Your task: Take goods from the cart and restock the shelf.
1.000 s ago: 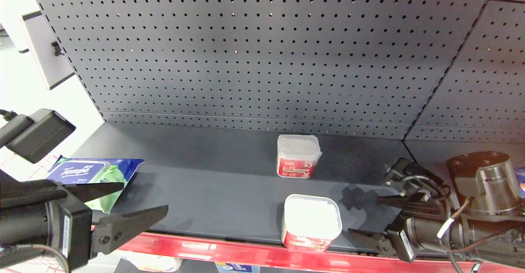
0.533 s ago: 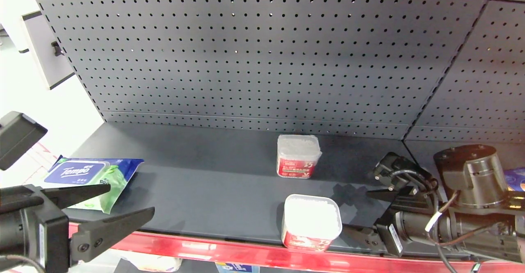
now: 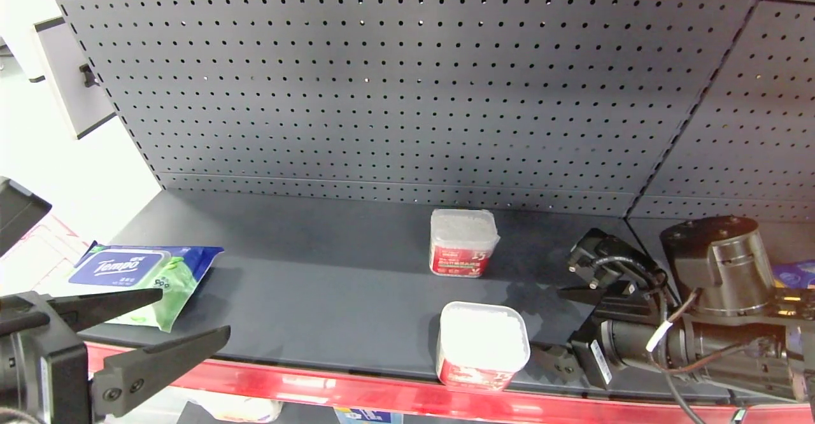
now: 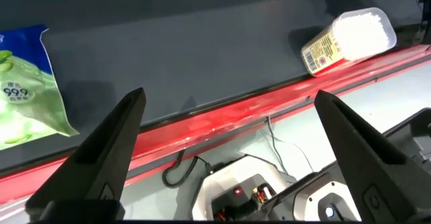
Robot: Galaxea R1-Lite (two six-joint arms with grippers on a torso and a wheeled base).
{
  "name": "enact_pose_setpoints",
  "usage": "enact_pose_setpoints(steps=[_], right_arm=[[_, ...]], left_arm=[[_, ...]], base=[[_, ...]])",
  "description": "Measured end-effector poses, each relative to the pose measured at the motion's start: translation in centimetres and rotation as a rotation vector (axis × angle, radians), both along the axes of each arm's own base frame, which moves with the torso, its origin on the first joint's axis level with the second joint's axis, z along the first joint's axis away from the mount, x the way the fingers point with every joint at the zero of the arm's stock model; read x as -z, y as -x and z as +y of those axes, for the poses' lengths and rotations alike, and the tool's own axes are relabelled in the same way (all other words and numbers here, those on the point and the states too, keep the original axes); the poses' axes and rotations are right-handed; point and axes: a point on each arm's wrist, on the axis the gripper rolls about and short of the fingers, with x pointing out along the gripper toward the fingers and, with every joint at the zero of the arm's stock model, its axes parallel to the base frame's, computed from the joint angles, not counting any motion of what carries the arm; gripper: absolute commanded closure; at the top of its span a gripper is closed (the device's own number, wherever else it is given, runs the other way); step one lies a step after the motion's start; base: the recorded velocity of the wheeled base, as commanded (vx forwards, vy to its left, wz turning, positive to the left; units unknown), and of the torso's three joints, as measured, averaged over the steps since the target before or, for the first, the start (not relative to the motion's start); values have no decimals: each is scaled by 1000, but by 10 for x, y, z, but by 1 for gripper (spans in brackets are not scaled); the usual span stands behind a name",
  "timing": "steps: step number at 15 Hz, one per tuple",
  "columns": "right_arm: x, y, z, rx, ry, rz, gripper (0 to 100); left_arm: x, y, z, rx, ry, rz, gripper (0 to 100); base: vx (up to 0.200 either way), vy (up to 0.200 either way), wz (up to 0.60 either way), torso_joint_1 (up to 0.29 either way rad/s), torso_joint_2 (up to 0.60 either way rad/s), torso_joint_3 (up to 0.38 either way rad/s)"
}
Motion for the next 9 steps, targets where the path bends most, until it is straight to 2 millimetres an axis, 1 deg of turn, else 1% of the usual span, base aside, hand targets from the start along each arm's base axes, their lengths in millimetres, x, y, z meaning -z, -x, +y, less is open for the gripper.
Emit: enact_pose_setpoints(steps=[6,9], right_arm=[[2,1,0,-2,6,7,0],[4,9,-8,29,22,0,0]], left_arm=[[2,7,4,1,7,-12,0],[0,8,5,2,12,-24,0]], base=[[0,0,0,0,0,0],[0,0,0,0,0,0]])
